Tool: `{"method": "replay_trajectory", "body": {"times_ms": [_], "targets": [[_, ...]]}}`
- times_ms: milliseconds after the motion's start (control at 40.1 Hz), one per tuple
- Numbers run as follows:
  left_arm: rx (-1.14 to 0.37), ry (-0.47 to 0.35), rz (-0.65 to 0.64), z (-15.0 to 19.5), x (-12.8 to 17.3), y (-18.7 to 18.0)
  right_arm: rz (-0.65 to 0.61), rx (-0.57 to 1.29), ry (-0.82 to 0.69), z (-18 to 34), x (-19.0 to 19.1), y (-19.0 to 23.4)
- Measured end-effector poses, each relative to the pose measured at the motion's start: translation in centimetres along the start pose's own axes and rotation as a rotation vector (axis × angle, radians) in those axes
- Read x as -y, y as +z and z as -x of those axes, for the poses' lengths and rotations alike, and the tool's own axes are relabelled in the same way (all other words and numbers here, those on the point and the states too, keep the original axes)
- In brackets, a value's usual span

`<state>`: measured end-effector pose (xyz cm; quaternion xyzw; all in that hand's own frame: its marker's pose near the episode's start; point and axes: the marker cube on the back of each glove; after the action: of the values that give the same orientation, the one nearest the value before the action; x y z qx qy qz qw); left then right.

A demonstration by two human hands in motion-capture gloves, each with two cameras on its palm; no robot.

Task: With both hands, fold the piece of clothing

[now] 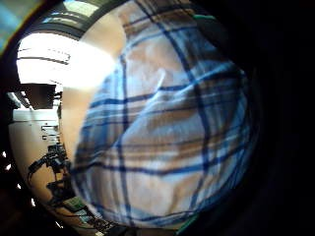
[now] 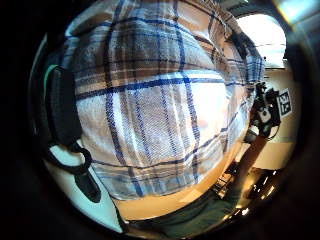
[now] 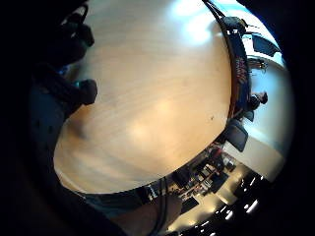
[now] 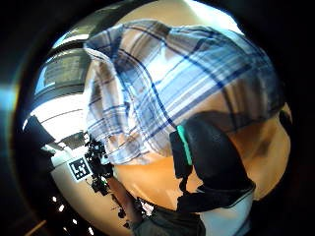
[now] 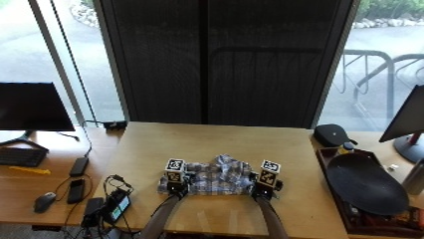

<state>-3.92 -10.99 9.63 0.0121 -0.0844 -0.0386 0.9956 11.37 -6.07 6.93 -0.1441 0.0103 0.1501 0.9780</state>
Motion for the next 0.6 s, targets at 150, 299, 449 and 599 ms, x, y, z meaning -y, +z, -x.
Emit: {"method": "replay_trajectory", "body": {"times_ms": [150,299,449,599], "targets": [[-0.300,0.090,0.086,-1.5,-0.3,0.8,0.084,-0.104,0.093,0.9,0.4,0.1],[-0.251,0.033,0.090,-0.6,-0.1,1.3,0.122,-0.007,0.133,1.2,1.7,-0.3],[-0.324,0.097,0.127,-1.6,-0.7,1.1,0.101,0.013,0.153,0.4,3.3,-1.0],[-0.283,0.052,0.165,-1.3,-1.3,1.0,0.124,0.027,0.173,0.0,3.5,-0.7]]}}
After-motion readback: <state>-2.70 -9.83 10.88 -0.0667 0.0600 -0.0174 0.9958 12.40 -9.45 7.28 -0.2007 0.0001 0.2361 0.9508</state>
